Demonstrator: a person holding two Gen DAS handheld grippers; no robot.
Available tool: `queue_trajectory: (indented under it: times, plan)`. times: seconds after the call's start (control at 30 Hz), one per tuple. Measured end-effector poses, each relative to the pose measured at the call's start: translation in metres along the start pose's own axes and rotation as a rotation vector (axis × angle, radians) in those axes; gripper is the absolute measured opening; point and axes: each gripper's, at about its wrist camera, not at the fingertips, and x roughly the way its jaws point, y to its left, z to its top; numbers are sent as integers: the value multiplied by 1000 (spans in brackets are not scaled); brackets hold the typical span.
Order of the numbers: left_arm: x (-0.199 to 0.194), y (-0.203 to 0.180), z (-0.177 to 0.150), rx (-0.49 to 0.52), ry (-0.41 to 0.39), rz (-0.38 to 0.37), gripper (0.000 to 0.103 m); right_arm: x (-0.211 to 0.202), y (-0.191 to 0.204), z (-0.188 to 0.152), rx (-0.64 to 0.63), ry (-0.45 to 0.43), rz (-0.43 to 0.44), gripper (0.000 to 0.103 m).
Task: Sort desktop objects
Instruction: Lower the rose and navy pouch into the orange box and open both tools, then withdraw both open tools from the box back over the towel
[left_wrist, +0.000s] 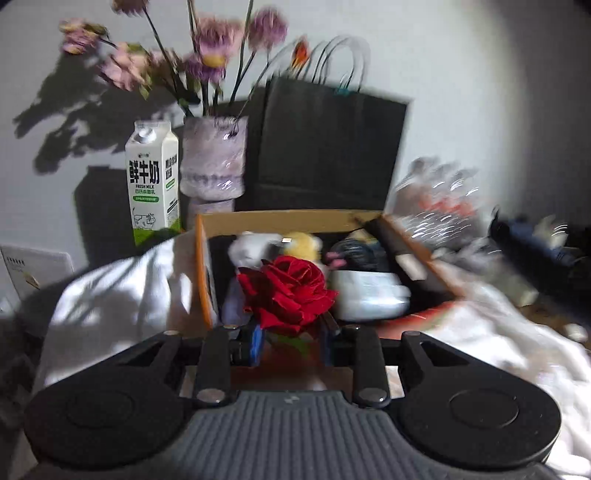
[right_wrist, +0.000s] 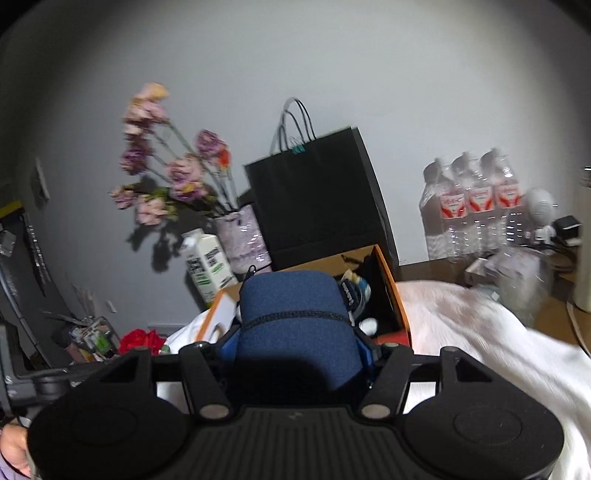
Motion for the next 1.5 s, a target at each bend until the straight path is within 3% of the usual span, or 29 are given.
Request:
queue_trajectory:
  times: [0.17, 0.3, 0.43, 0.53, 0.67, 0.8, 0.9, 0.97, 1.23, 1.43, 1.5]
  plan:
    - [91, 4, 25, 51, 90, 98, 30, 120, -14, 36, -56, 99, -113, 60]
    - [127, 12, 32, 61, 122, 124, 38, 196, -24, 40, -121, 165, -207, 60]
    - [137, 15, 34, 79, 129, 137, 54, 236, -33, 36, -154, 207, -256, 65]
    - [133, 19, 41, 61, 114, 131, 61, 242, -34, 41, -168, 201, -281, 65]
    - [121, 17, 51, 27, 105, 150, 73, 225, -23, 49, -186, 169, -258, 74]
    - [97, 11, 54, -25, 126, 148, 73, 199, -9, 53, -188, 157, -219, 79]
    - [65, 1, 43, -36, 96, 128, 73, 171, 1, 47, -193, 152, -190, 79]
    - [40, -6, 25, -49, 82, 77, 73, 144, 7, 35, -184, 136, -163, 86]
    - [-50, -39, -81, 12, 111, -33, 75, 32, 14, -56, -221, 178, -69, 88]
    - [-88, -63, -160, 48, 87, 16, 79, -37, 16, -135, -247, 193, -107, 89]
    - [-96, -65, -180, 18, 67, 28, 79, -52, 18, -158, -241, 198, -114, 89]
